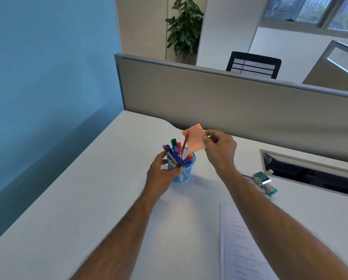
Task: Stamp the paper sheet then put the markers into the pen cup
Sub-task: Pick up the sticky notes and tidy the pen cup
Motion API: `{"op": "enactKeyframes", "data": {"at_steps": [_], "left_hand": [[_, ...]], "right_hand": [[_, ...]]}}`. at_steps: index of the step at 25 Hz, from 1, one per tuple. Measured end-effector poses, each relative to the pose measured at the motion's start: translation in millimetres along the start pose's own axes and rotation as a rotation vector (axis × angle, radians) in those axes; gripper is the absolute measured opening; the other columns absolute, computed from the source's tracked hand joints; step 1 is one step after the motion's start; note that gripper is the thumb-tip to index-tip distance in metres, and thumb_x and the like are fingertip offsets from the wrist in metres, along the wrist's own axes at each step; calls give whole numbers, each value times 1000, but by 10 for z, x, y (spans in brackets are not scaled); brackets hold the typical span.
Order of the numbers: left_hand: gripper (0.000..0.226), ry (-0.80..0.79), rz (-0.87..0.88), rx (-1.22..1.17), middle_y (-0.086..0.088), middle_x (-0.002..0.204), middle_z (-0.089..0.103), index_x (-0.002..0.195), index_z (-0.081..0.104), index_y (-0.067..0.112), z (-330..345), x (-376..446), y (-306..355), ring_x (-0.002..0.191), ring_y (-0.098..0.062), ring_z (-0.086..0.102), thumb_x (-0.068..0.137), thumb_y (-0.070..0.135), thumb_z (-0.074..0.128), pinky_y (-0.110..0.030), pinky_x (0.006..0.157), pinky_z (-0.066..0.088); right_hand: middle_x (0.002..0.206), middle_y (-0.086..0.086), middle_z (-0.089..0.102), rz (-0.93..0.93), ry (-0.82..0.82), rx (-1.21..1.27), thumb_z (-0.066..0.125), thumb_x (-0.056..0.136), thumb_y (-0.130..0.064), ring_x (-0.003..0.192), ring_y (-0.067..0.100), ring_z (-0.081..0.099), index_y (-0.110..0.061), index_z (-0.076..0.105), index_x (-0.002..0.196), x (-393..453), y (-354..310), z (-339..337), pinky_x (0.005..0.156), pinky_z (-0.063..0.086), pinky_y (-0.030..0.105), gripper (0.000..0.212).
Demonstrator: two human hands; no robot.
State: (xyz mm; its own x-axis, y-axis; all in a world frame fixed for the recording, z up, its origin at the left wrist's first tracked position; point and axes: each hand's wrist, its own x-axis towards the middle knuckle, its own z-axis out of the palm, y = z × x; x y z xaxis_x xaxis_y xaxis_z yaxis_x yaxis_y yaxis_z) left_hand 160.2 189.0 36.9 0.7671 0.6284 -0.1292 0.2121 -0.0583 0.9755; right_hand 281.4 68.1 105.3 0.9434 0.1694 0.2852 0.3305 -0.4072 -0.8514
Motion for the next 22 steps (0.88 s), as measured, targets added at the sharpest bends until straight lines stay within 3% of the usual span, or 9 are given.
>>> {"op": "enactKeyframes", "data": {"at_steps": [2,5,8,11,13,16,20,22], "left_hand": [[70,-3,-4,1,1,127,64,133,52,27,2,3,4,105,-17,63,72,30,86,-20,72,52],[71,-7,-16,2,1,130,62,134,51,26,4,0,8,102,-15,61,73,30,85,-19,72,51],[70,-7,-24,8,0,130,62,134,51,26,8,0,10,101,-14,61,74,29,84,-18,71,50],[69,-9,-20,31,0,130,62,135,50,26,12,5,17,103,-14,60,74,31,84,-16,70,49],[70,-3,-13,49,-1,130,62,136,49,25,18,3,20,107,-15,59,75,32,83,-23,76,51],[70,5,-20,46,-1,130,62,137,49,24,23,-5,23,111,-19,61,75,31,83,-33,87,54],[69,11,-18,47,0,128,63,136,50,25,22,-23,34,110,-18,61,75,33,83,-27,79,53],[70,14,-24,60,0,128,63,137,49,25,18,-29,44,112,-20,60,76,33,82,-33,86,54]], "right_hand": [[67,-6,65,-96,-35,-63,67,85,-14,61,9,56,-18,75,86,-37,-16,47,65,46,26,9],[89,6,73,-214,-95,-197,62,88,-9,77,18,61,-10,75,96,-72,-14,102,75,50,31,15],[94,9,72,-275,-94,-251,60,89,-11,82,21,60,-8,74,98,-84,-57,94,74,47,30,16],[84,9,69,-327,-119,-250,48,83,-41,73,17,53,-7,74,92,-105,-162,27,67,43,29,44],[80,8,67,-326,-130,-267,40,75,-49,70,20,55,-7,73,87,-90,-196,-29,65,46,32,55],[81,9,70,-291,-167,-367,52,82,-29,74,24,58,-7,72,85,-49,-140,-47,67,48,33,30],[85,7,70,-226,-240,-498,57,81,-11,75,22,54,-11,72,86,-34,-60,19,64,42,29,16],[82,6,68,-227,-282,-566,59,78,-10,75,25,58,-12,72,83,-32,-43,60,61,44,29,14]]}}
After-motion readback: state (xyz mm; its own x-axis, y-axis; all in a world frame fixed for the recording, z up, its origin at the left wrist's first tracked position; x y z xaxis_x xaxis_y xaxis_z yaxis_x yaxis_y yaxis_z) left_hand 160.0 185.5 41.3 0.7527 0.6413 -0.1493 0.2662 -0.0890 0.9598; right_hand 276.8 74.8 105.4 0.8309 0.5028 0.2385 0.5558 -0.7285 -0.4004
